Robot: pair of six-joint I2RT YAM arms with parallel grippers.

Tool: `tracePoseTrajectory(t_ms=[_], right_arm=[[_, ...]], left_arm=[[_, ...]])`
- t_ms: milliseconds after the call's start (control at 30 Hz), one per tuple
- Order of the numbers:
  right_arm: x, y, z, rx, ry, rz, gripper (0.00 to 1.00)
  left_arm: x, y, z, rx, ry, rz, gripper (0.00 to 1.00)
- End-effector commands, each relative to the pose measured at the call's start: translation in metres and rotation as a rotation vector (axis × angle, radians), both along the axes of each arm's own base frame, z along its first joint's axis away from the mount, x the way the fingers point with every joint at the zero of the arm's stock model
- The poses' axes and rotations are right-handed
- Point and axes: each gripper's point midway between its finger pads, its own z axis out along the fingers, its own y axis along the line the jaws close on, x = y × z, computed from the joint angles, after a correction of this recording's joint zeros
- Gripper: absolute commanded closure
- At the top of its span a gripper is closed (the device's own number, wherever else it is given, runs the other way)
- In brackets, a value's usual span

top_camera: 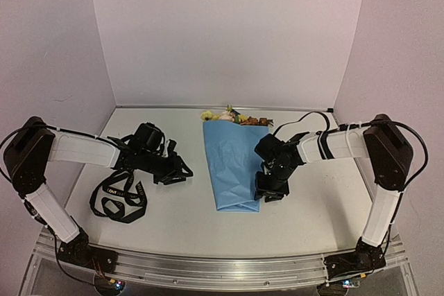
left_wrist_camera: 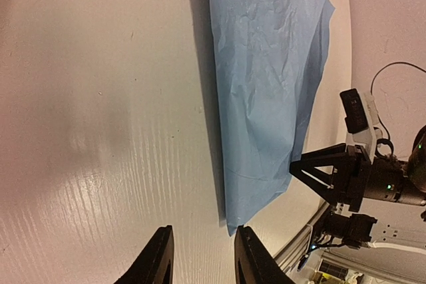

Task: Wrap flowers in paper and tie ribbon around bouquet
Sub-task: Press the fold line of the folded wrapping paper.

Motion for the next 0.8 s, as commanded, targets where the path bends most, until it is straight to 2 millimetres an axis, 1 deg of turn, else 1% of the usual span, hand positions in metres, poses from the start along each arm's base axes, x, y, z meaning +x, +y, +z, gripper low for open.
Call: tracePoseTrajectory(t_ms=[0,133,267,400,467,567,633,667,700,767], right_arm=[[0.005,0.004,0.034,0.055,-0.052,0.009,0.62],[0.006,0.008,0.049,0.089,-0.077,0.013,0.58],[0.008,0.010,0.061,0.109,-0.100,0.020,0.56],[0.010,0.012,0.066,0.119,-0.106,0.024,0.55],[0.011,0.014,0.067,0.123,-0.107,0.026,0.55],[0.011,0.015,0.068,0.127,-0.105,0.025,0.58],[0.011,0.015,0.068,0.130,-0.102,0.023,0.60],[0.010,0.015,0.067,0.130,-0.097,0.020,0.63],[0.010,0.015,0.067,0.130,-0.093,0.018,0.66],[0.009,0.016,0.064,0.128,-0.084,0.017,0.71]], left_arm=[[0.013,0.008,0.017,0.028,-0.067,0.066,0.67],[0.014,0.018,0.022,0.064,-0.087,0.095,0.66],[0.012,0.029,0.021,0.108,-0.092,0.125,0.66],[0.012,0.047,0.022,0.172,-0.106,0.185,0.66],[0.013,0.047,0.026,0.167,-0.121,0.186,0.66],[0.010,0.024,0.037,0.074,-0.139,0.104,0.67],[0.005,-0.001,0.048,0.045,-0.177,0.012,0.67],[0.000,-0.016,0.049,0.050,-0.192,-0.041,0.68],[-0.005,-0.027,0.045,0.057,-0.194,-0.083,0.69],[-0.017,-0.055,0.043,0.048,-0.209,-0.178,0.72]])
